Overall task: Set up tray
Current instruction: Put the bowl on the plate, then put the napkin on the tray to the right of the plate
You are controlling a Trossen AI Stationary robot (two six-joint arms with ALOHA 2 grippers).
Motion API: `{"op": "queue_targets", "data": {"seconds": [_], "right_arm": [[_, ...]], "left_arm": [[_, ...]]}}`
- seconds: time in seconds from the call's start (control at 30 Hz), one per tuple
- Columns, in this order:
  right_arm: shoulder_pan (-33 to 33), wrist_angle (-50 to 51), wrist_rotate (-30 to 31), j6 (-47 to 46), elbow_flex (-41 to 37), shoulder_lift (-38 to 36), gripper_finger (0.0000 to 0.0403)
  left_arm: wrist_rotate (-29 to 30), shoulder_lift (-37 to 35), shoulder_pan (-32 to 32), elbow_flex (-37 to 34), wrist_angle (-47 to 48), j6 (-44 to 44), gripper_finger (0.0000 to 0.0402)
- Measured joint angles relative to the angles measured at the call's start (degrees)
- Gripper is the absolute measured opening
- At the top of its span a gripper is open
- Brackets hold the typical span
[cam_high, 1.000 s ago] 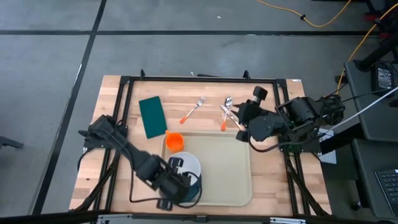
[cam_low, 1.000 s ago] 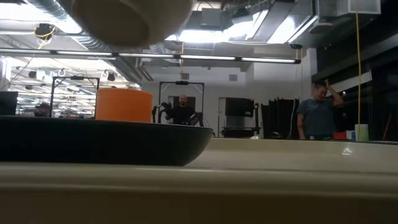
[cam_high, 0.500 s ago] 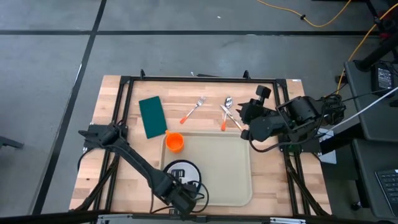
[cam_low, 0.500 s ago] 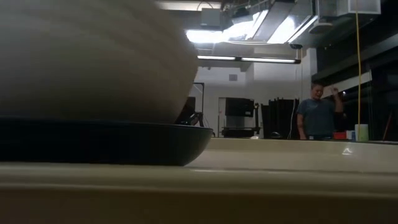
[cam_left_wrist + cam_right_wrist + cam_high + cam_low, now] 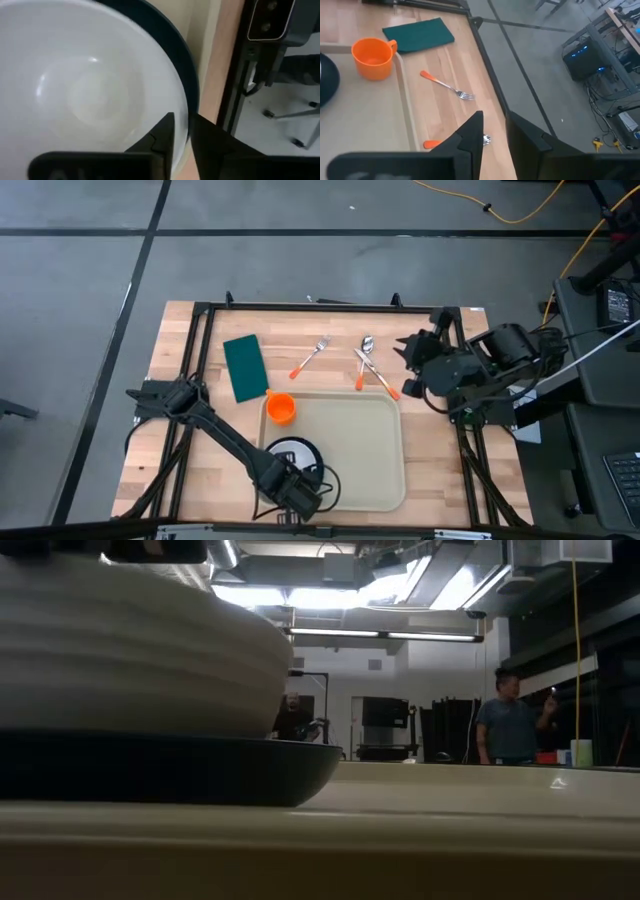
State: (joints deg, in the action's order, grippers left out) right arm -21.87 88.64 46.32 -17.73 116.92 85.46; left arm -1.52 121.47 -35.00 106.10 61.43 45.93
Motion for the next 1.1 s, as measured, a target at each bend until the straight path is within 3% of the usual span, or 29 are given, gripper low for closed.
{"op": "queue_targets", "data": {"seconds": [0.23, 0.43, 0.63, 0.9, 1.1], "right_arm": [[0.0, 0.0, 0.13, 1.54, 0.0, -0.18, 0.0087], [0.0, 0.04, 0.16, 3.07, 0.0, -0.18, 0.0087], [0.0, -0.02, 0.21, 5.53, -0.02, -0.18, 0.0087], [1.84, -0.27, 0.62, 9.6, -0.02, -0.18, 0.0087], [4.77, -0.62, 0.62, 10.73, -0.02, -0.16, 0.0087]], "left_arm": [[-2.78, -0.92, 2.17, 0.0, 0.12, 1.5, 0.0117], [-5.66, -6.8, 5.11, 1.96, 1.63, 3.15, 0.0144], [5.99, -18.11, 8.1, 7.66, 4.64, -2.52, 0.014], [22.57, -38.09, 13.96, 7.89, 4.63, -11.28, 0.0132], [32.47, -46.06, 20.29, 7.89, 10.05, -19.68, 0.0132]]}}
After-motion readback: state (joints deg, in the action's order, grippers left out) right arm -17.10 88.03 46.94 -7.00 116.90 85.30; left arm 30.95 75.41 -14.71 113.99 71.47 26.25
